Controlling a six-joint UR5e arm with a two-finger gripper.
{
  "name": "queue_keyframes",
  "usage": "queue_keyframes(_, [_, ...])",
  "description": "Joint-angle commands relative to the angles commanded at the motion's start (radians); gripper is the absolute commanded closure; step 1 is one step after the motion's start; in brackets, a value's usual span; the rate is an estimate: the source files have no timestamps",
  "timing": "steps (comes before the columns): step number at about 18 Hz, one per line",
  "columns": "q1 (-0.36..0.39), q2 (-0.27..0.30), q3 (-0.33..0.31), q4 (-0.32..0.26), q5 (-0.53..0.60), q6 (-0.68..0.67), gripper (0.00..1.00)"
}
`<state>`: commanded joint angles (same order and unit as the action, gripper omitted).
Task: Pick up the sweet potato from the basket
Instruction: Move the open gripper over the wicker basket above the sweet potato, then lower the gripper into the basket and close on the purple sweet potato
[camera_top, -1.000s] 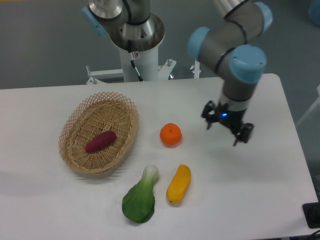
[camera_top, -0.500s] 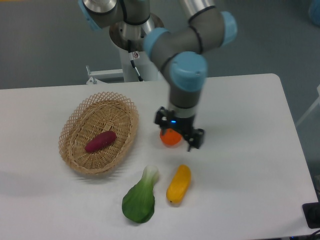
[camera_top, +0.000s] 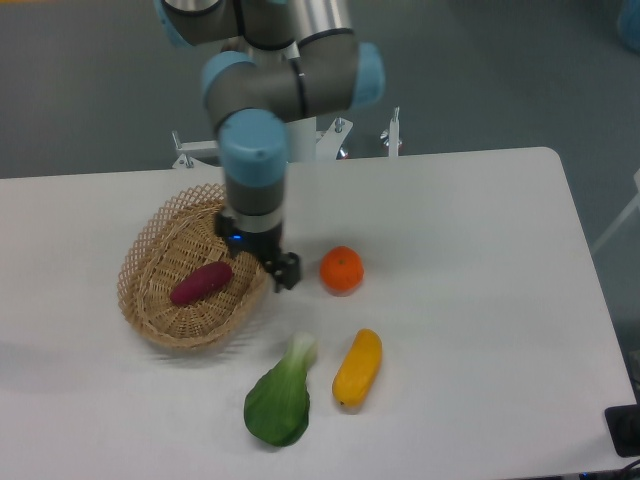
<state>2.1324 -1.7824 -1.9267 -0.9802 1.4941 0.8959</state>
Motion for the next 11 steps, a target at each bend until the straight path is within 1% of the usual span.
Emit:
queue_keyframes(3, [-0.043,-0.018,-0.009,0.002,0.000,-0.037,0.00])
queue_keyframes(8, [-0.083,-0.078,-0.009,0.034,0.023,-0.049,0.00])
queue_keyframes(11, [-0.098,-0.109,-0.008,0.045,0.025,-0.092,0.00])
